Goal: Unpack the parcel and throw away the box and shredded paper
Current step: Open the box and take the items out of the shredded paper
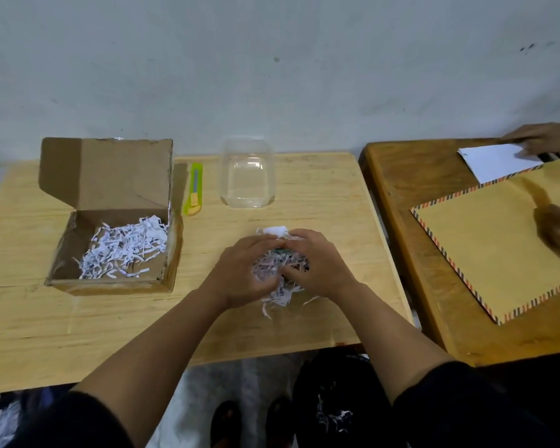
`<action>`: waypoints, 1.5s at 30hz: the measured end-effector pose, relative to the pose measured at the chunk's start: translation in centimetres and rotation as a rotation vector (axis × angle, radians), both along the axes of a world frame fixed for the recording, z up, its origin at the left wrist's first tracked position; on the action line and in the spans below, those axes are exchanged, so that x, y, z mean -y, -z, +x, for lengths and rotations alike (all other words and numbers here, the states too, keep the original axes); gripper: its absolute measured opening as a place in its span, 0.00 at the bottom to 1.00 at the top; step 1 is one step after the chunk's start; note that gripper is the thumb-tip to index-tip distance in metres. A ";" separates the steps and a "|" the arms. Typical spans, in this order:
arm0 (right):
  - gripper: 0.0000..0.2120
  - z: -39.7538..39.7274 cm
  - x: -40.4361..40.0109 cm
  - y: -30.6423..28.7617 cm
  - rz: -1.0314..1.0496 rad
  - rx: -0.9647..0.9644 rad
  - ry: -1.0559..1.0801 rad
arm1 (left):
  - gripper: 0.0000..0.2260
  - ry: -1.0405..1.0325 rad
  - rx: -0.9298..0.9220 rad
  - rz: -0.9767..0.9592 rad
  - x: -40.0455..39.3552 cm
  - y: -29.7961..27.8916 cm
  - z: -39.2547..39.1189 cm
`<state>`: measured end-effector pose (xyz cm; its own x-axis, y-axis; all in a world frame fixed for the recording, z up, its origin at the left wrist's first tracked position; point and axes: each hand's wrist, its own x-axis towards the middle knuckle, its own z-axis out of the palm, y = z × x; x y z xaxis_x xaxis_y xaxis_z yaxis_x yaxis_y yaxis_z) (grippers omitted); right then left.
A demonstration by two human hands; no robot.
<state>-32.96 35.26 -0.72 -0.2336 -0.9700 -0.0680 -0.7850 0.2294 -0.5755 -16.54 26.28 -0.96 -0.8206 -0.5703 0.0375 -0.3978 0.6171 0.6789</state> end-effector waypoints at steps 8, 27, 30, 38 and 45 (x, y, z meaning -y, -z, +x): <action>0.03 -0.8 -0.8 0.1 -0.078 -0.071 0.076 | 0.11 -0.099 0.048 -0.066 0.3 1.2 -0.1; 0.16 -0.6 -1.1 0.4 -0.116 -0.164 0.070 | 0.22 -0.053 0.052 -0.099 0.7 1.0 -0.2; 0.10 -0.6 -1.6 0.9 -0.113 -0.140 0.082 | 0.13 -0.062 0.057 -0.139 0.2 1.5 -0.4; 0.08 -2.8 -4.3 0.8 0.067 -0.154 0.248 | 0.08 -0.299 0.042 -0.063 -0.2 2.8 2.2; 0.11 -0.8 -1.6 -0.1 -0.048 -0.207 0.259 | 0.21 -0.276 -0.053 -0.213 -0.8 1.9 0.7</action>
<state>-33.75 36.86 -0.64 -0.4773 -0.8773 0.0511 -0.8053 0.4134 -0.4249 -15.89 27.11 -2.90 -0.6307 -0.7449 0.2176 -0.5371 0.6214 0.5704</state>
